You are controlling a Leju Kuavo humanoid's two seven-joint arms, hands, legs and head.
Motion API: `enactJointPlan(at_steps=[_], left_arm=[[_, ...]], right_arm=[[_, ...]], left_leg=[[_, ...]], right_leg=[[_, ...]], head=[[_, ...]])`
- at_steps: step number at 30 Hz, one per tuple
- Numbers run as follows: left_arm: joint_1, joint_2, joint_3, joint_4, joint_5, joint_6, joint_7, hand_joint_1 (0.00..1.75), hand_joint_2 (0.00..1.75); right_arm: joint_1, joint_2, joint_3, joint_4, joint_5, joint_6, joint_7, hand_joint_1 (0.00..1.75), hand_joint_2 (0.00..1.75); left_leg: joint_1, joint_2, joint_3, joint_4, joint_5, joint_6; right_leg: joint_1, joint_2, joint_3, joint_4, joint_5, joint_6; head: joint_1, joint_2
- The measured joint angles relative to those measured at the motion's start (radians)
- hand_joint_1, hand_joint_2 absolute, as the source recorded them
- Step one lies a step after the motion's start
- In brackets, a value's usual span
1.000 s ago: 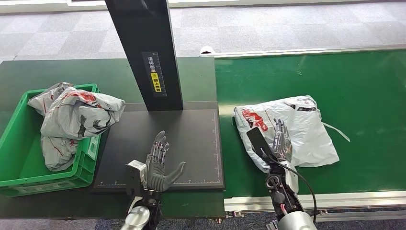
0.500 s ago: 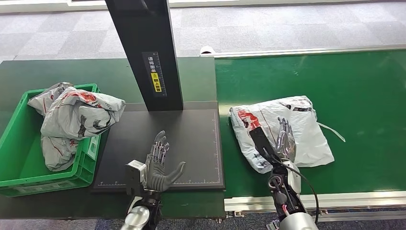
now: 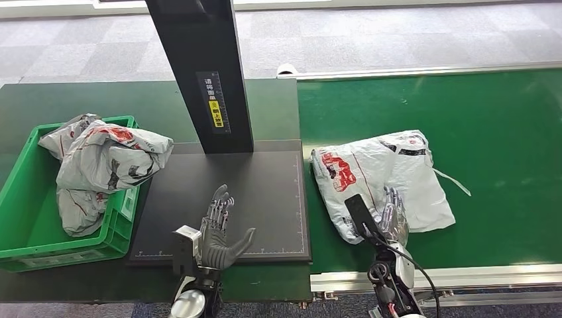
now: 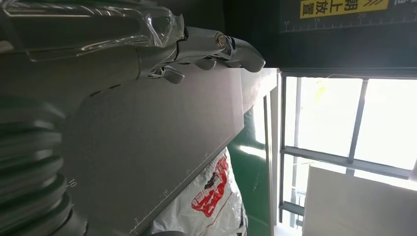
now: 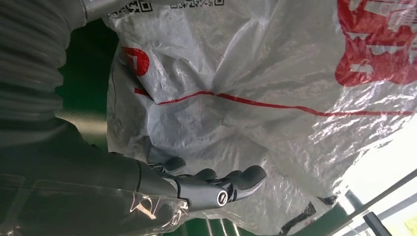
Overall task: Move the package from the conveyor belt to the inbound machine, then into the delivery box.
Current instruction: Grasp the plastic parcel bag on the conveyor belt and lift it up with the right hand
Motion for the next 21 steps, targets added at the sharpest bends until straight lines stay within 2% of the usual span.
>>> enactJointPlan(at_steps=[2, 3, 6, 7, 14, 21], left_arm=[[0.001, 0.000, 0.000, -0.001, 0.000, 0.003, 0.000, 0.00, 1.75], [0.002, 0.000, 0.000, -0.001, 0.000, 0.004, 0.001, 0.00, 1.75], [0.003, 0.000, 0.000, -0.001, 0.000, 0.004, 0.000, 0.00, 1.75], [0.003, 0.000, 0.000, -0.001, 0.001, 0.004, 0.000, 0.00, 1.75], [0.002, 0.000, -0.002, 0.003, 0.009, 0.005, -0.001, 0.00, 1.75], [-0.001, 0.001, -0.008, 0.016, 0.030, 0.019, -0.008, 0.00, 1.75]], right_arm=[[0.012, 0.010, 0.000, 0.007, -0.004, 0.000, 0.000, 0.00, 1.75], [0.018, 0.015, 0.000, 0.011, -0.006, 0.001, 0.000, 0.30, 1.75], [0.029, 0.028, -0.001, 0.024, -0.017, 0.011, 0.001, 1.60, 1.75], [0.031, 0.031, -0.001, 0.029, -0.021, 0.017, 0.001, 1.73, 1.75], [0.029, 0.039, -0.001, 0.056, -0.047, 0.053, -0.013, 1.75, 1.75], [0.019, 0.043, -0.002, 0.074, -0.080, 0.053, -0.061, 1.75, 1.75]], left_leg=[[0.000, 0.000, 0.000, 0.000, 0.000, 0.000], [0.000, 0.000, 0.000, 0.000, 0.000, 0.000], [0.000, 0.000, 0.000, 0.000, 0.000, 0.000], [0.000, 0.000, 0.000, 0.000, 0.000, 0.000], [0.000, 0.000, 0.000, 0.000, 0.000, 0.000], [0.000, 0.000, 0.000, 0.000, 0.000, 0.000]], right_leg=[[0.000, 0.000, 0.000, 0.000, 0.000, 0.000], [0.000, 0.000, 0.000, 0.000, 0.000, 0.000], [0.000, 0.000, 0.000, 0.000, 0.000, 0.000], [0.000, 0.000, 0.000, 0.000, 0.000, 0.000], [0.000, 0.000, 0.000, 0.000, 0.000, 0.000], [0.000, 0.000, 0.000, 0.000, 0.000, 0.000]], head=[[0.000, 0.000], [0.000, 0.000], [0.000, 0.000], [0.000, 0.000], [0.000, 0.000], [0.000, 0.000]])
